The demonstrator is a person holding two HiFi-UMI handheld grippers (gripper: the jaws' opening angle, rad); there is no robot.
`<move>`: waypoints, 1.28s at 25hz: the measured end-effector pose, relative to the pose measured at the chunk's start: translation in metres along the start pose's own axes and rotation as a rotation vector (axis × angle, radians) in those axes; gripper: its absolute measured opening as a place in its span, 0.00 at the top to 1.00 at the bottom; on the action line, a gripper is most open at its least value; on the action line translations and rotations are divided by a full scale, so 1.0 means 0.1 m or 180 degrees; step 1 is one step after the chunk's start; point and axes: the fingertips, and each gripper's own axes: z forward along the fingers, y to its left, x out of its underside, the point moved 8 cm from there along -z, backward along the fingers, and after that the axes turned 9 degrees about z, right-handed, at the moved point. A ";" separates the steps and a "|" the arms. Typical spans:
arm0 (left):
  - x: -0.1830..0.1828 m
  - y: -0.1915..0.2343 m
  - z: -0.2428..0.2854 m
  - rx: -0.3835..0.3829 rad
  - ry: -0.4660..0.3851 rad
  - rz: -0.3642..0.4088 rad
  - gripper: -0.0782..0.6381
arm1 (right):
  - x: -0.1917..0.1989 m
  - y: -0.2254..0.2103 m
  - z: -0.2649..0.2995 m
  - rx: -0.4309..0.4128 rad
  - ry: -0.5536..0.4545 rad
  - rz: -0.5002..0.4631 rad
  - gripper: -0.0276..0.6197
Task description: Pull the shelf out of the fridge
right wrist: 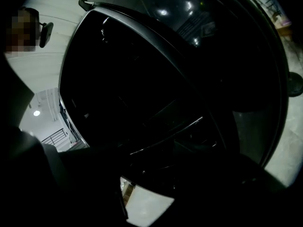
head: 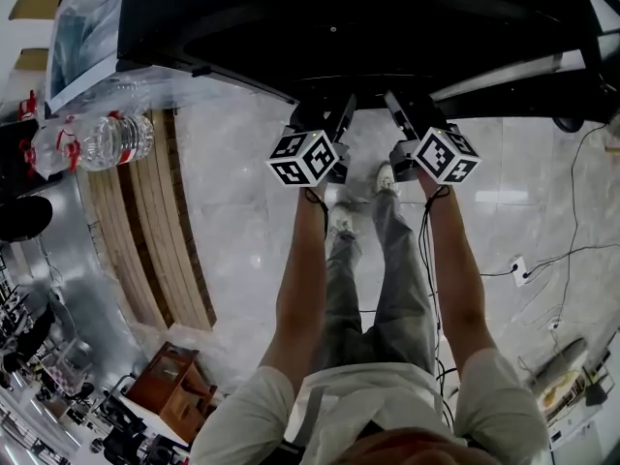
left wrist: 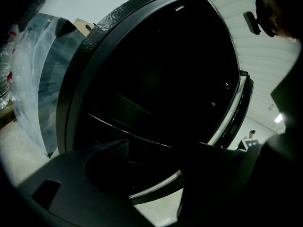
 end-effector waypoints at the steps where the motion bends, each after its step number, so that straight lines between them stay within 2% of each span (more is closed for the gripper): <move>1: 0.00 0.01 0.02 0.0014 -0.0015 -0.0036 0.48 | 0.00 -0.02 0.02 -0.0011 -0.0004 0.0015 0.51; 7: -0.05 0.09 0.10 0.0024 -0.0131 -0.0254 0.46 | -0.05 -0.06 0.14 -0.0049 -0.0053 0.0122 0.47; 17: -0.04 0.27 0.23 -0.0220 -0.0295 -0.0650 0.46 | -0.11 -0.20 0.28 0.0069 -0.0128 0.0328 0.47; 22: -0.06 0.31 0.35 -0.0250 -0.0323 -0.0645 0.46 | -0.16 -0.29 0.37 0.0066 -0.0129 0.0359 0.47; 27: -0.08 0.34 0.47 -0.0210 -0.0303 -0.0530 0.46 | -0.13 -0.29 0.49 0.0106 -0.0127 0.0317 0.54; 30: -0.07 0.33 0.54 -0.0233 -0.0297 -0.0459 0.56 | -0.14 -0.32 0.51 0.0131 -0.0195 0.0324 0.62; 32: -0.08 0.33 0.57 -0.0248 -0.0363 -0.0487 0.59 | -0.16 -0.33 0.54 0.0098 -0.0257 0.0357 0.67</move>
